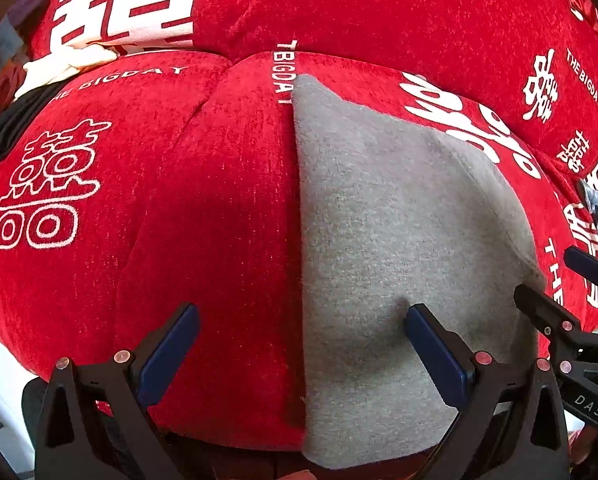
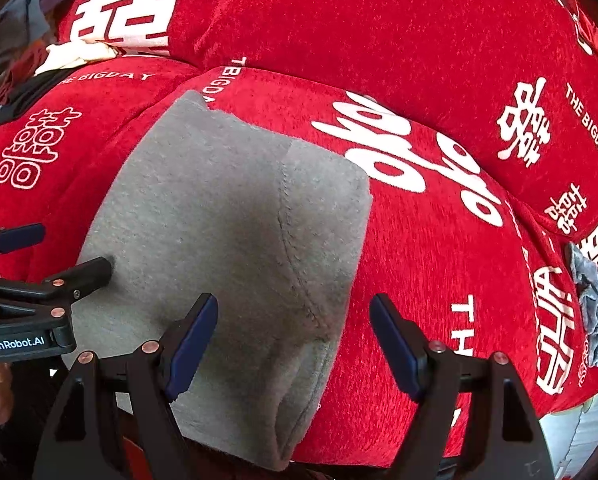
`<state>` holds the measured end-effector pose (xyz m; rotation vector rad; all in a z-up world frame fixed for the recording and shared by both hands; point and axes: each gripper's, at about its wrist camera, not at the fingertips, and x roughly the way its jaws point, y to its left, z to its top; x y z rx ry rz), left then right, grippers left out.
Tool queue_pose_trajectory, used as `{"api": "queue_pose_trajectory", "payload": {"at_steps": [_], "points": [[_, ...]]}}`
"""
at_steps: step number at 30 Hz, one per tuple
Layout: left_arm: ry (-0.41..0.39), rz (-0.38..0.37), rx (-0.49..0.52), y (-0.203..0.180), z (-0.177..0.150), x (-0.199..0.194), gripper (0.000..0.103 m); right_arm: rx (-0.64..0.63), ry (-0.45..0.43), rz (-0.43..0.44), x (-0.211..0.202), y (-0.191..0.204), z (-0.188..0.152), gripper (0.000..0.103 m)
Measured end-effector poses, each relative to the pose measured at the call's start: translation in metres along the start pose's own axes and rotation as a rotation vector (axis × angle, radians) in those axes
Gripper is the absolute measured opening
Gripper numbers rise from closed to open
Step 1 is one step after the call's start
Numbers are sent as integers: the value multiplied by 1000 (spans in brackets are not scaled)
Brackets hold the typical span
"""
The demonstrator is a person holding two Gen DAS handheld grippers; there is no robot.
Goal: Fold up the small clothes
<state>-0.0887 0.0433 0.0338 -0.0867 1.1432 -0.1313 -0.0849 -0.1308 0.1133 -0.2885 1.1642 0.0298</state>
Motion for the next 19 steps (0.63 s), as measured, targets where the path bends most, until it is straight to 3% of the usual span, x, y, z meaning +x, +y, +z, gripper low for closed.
{"api": "queue_pose_trajectory", "payload": {"at_steps": [19], "points": [[-8,29,19,-9,-1,-9,103,0,-17,41,2,-4,-3,81]]}}
